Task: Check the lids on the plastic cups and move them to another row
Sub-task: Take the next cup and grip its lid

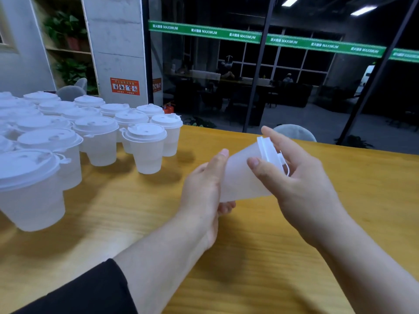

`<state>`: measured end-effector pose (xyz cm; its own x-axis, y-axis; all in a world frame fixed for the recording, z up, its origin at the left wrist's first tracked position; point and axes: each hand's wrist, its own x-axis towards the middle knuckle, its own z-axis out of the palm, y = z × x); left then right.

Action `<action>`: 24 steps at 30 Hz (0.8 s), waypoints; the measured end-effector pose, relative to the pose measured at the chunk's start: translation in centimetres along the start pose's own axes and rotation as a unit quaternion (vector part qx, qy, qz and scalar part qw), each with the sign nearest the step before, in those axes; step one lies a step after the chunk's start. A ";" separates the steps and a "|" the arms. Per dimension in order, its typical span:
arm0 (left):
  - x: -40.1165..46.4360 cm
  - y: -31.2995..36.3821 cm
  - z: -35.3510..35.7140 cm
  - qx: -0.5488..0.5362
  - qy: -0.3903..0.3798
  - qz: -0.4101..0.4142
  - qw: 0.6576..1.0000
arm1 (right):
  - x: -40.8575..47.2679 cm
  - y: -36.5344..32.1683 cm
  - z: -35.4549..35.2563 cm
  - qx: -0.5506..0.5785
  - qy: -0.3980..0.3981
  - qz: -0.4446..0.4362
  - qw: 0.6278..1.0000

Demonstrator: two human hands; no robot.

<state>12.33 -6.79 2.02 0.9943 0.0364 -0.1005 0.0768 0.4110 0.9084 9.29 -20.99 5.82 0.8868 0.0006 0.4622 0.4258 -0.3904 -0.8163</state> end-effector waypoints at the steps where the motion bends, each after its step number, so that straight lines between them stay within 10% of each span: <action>1: 0.0 0.0 0.0 0.007 0.002 0.011 1.000 | -0.1 0.0 0.0 0.004 0.006 -0.006 1.000; 10: 0.1 0.0 -0.7 -0.066 -0.022 -0.105 0.992 | -0.6 1.5 0.7 -0.049 -0.043 -0.016 0.998; 17: -1.1 2.8 -2.0 0.102 0.047 0.107 0.988 | -2.8 -1.1 0.5 0.028 -0.008 0.047 0.998; 21: -3.5 8.0 -0.8 0.280 0.037 0.240 0.929 | -4.6 -3.3 0.4 0.221 0.002 0.138 0.965; 24: -5.9 12.5 1.5 0.477 -0.008 0.322 0.818 | -6.0 -5.3 0.0 0.407 0.013 0.224 0.885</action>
<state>7.57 -3.24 14.57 0.8519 -0.0492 0.5215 -0.4473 -0.5863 0.6754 1.77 -18.91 7.38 0.9995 -0.0126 0.0276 0.0303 0.4469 -0.8941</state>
